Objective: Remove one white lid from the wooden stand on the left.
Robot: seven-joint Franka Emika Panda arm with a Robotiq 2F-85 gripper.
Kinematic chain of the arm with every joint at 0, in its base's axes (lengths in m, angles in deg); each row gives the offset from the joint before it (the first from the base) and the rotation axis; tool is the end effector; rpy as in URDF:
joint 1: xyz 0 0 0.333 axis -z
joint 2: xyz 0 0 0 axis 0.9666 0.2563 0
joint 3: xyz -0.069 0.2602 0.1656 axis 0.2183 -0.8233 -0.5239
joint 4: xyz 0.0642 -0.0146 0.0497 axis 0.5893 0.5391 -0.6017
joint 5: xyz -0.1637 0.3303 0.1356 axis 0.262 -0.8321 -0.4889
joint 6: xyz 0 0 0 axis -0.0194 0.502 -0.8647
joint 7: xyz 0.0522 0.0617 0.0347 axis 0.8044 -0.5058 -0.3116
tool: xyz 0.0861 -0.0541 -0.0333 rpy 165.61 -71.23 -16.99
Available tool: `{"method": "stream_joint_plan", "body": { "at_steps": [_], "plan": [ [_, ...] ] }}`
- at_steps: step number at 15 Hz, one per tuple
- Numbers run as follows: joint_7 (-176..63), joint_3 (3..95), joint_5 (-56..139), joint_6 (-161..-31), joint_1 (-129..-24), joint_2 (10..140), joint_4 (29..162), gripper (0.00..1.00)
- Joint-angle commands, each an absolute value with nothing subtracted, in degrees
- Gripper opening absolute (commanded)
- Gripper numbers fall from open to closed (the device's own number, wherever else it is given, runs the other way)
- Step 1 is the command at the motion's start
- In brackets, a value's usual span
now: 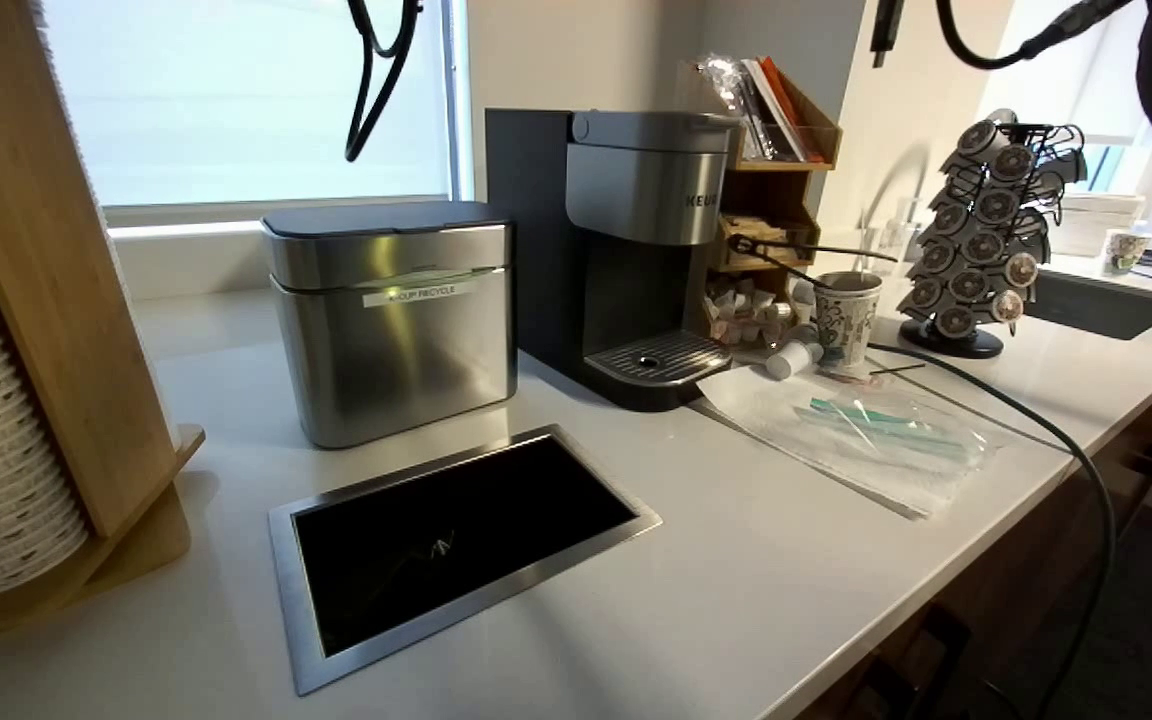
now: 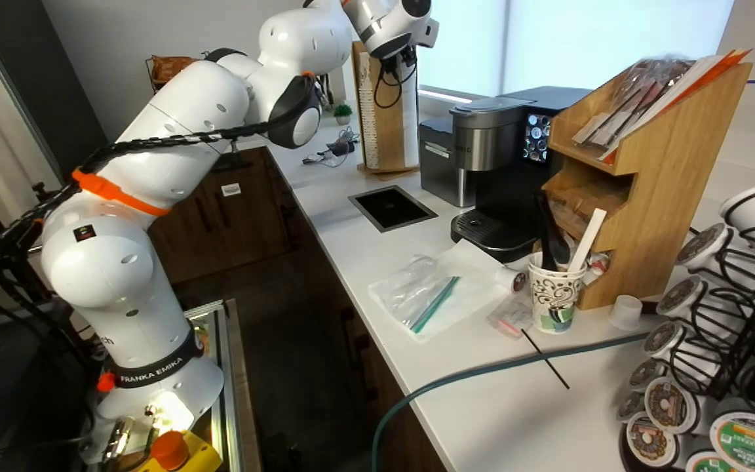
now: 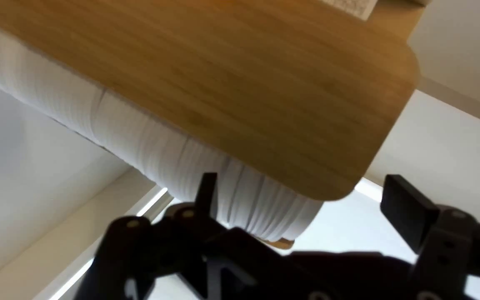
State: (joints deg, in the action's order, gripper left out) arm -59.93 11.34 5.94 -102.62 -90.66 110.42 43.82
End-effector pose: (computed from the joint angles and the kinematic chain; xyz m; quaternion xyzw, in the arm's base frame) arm 0.7072 0.4020 0.5693 -0.8032 -0.0477 -0.2272 0.5486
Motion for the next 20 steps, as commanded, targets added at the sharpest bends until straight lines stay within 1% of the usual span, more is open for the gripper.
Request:
{"method": "stream_joint_plan", "body": {
  "at_steps": [1, 7, 10, 12, 20],
  "plan": [
    [-56.5, 11.6, 6.8, -95.9, -91.8, 113.0, 39.6, 1.0],
    [-52.6, 12.4, 7.6, -87.5, -91.8, 112.8, 38.6, 1.0],
    [-50.3, 13.2, 8.7, -80.3, -91.7, 112.1, 38.6, 1.0],
    [-52.5, 13.1, 9.3, -78.8, -92.1, 112.3, 37.6, 1.0],
    [-63.8, 13.5, 11.1, -99.9, -95.8, 112.7, 34.1, 1.0]
  ]
}}
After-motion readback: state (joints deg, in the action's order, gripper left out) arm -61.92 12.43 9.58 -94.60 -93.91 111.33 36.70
